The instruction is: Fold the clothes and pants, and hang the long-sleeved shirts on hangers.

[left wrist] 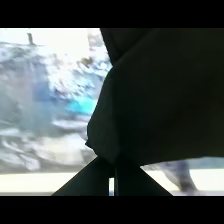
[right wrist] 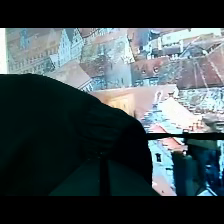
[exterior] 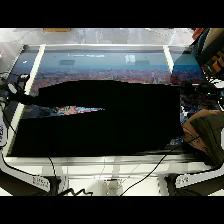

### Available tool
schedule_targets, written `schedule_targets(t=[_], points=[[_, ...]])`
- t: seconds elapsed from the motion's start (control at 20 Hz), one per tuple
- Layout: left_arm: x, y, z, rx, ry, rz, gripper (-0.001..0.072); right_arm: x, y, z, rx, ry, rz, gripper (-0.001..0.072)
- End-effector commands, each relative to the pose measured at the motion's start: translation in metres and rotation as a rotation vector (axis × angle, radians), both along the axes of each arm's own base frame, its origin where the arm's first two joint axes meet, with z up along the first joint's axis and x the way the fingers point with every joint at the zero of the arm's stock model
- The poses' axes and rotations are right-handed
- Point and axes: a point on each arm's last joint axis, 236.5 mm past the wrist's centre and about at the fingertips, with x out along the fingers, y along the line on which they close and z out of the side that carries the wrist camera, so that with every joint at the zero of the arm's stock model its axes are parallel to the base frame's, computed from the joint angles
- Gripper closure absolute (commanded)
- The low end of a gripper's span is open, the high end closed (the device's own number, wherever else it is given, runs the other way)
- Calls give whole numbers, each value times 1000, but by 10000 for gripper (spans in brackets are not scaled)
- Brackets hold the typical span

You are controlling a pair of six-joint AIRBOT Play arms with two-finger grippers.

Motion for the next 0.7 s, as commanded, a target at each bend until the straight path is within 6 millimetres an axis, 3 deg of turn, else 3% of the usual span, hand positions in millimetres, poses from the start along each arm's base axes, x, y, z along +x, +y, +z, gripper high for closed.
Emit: schedule_targets(t=[0.0, 0.15, 0.2, 0.25, 0.3, 0.45, 0.5, 0.55, 0.6, 0.65], points=[[9, 17, 9, 74, -46, -11, 695, -1, -1, -1, -12, 4, 3, 689], [5, 29, 14, 144, -24, -33, 683, 1, -3, 0, -16, -2, -3, 689], [4, 30, 15, 152, -22, -35, 555, 1, -3, 0, -17, -4, -4, 689], [5, 30, 15, 152, -24, -35, 241, 1, -4, 0, -19, -6, -7, 689], [6, 30, 16, 153, -31, -36, 19, 2, -5, 0, -21, -8, -10, 689], [8, 31, 22, 150, -52, -15, 43, 3, -6, 1, -23, -11, -13, 689], [9, 31, 27, 129, -75, 37, 135, 3, -6, 1, -24, -12, -13, 689], [9, 36, 36, 111, -110, 104, 169, 3, -6, 1, -23, -12, -13, 688], [11, 39, 46, 89, -158, 173, 169, 3, -7, 1, -29, -13, -15, 650], [15, 42, 60, 69, -212, 230, 168, 4, -9, 0, -38, -15, -19, 429]])
